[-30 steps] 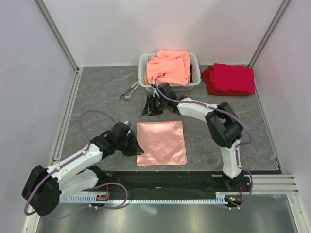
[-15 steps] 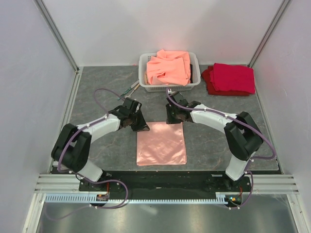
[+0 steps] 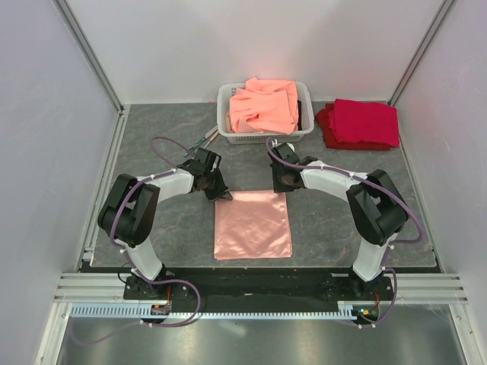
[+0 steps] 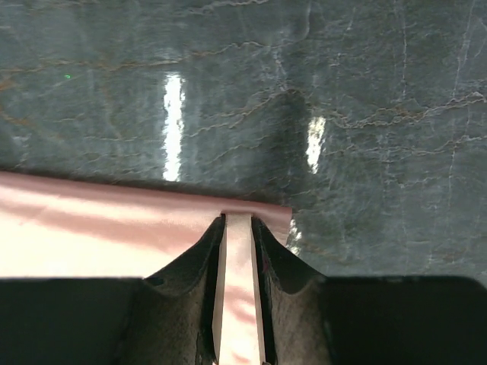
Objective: Fold the napkin into a case and place the utensils inside
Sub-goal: Smooth out the square-folded napkin at the center of the board, then pick up the top corner of the square-folded napkin from the center of the board.
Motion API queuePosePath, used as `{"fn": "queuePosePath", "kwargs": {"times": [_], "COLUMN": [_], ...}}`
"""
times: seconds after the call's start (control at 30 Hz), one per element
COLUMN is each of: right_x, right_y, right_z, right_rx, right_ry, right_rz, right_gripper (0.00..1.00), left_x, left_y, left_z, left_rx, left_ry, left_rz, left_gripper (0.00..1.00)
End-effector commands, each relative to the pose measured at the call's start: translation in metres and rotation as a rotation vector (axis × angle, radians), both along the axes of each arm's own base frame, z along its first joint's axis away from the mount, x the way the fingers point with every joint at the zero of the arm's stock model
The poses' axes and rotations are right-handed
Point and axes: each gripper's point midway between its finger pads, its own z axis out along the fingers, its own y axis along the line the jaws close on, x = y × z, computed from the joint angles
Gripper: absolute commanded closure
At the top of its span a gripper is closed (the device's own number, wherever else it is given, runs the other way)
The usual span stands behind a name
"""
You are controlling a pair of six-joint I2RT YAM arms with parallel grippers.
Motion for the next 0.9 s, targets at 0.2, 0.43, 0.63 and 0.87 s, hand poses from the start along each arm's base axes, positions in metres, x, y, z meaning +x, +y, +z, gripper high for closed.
{"fn": "queuePosePath", "kwargs": {"times": [0.2,0.43,0.63,0.87], "right_x": [0.021,0.023,-0.01,-0.102], "right_y": [-0.041,-0.052,-0.052,-0.036], "right_z": [-0.014,0.028,0.055,0.033], "right_rx": [-0.197,-0.233,-0.1,0.21], "right_ry": [-0.06,-0.124,-0.127,0.05], "right_rz": [-0.048,-0.06,-0.049,-0.004], "right_gripper": [0.74,0.68,0.44,0.41], "left_x": [0.037,0.038,0.01,-0.057], "left_y": [-0.008,-0.015,-0.018,-0.018], "left_z": [0.015,0.057,0.087,0.064], "left_rx": [0.012,-0.048,-0.123,-0.142], "left_ry": [-0.107,-0.186,-0.236,-0.166], "left_rz": [-0.034,-0.063,-0.141,-0.209], "left_gripper": [0.89,0.82,0.73,0.77]}}
